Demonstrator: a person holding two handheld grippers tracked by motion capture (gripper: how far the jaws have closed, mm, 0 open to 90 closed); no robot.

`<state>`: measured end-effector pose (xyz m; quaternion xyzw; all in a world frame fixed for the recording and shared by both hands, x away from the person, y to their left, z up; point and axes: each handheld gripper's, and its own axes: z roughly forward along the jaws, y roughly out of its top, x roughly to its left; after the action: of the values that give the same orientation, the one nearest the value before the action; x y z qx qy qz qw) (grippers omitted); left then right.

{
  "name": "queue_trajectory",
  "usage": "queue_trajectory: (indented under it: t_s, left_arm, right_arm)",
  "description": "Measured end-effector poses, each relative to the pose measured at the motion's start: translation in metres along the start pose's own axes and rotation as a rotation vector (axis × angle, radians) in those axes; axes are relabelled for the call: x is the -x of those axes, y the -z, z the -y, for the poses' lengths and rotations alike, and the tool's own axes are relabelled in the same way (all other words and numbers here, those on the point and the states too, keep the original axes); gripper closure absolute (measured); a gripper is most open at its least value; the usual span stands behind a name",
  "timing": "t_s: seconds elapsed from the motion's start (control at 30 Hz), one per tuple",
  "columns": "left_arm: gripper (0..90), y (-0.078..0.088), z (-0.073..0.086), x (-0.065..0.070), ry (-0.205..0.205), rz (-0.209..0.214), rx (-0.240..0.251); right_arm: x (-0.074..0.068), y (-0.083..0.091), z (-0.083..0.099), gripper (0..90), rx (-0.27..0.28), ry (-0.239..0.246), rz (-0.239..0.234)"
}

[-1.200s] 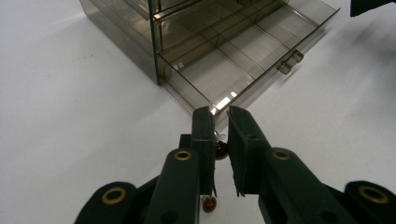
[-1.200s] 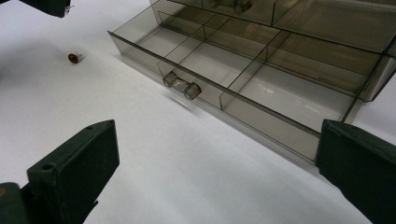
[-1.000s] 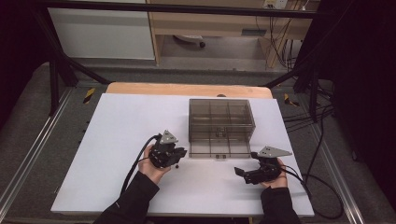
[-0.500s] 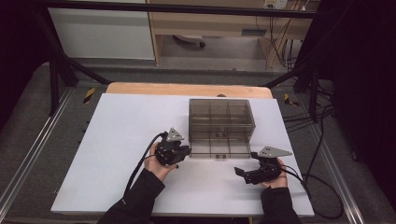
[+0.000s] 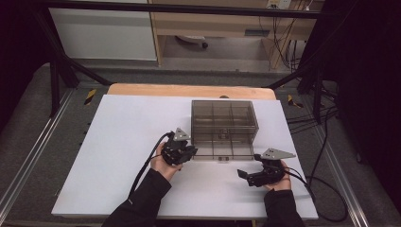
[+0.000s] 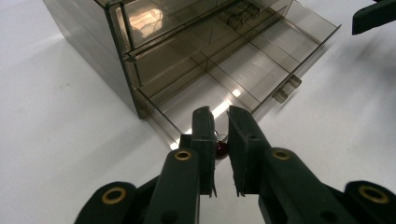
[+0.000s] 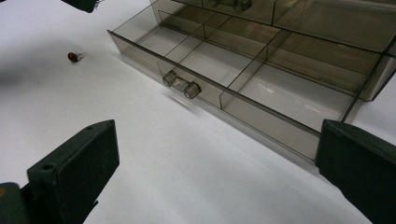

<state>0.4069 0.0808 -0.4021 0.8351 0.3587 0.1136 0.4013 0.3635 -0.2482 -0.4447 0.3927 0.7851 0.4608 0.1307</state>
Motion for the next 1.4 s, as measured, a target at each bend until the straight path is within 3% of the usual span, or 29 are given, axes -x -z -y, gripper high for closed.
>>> queue_trajectory:
  t_s: [0.6, 1.4]
  left_arm:
    - [79.9, -0.019, -0.005, -0.001, 0.003, -0.010, -0.002]
    - [79.5, -0.044, -0.001, -0.005, -0.002, -0.014, -0.044]
  right_arm:
    - [0.000, 0.000, 0.000, 0.6, -0.003, 0.000, -0.001]
    - [0.000, 0.000, 0.000, 0.6, -0.001, 0.001, -0.002]
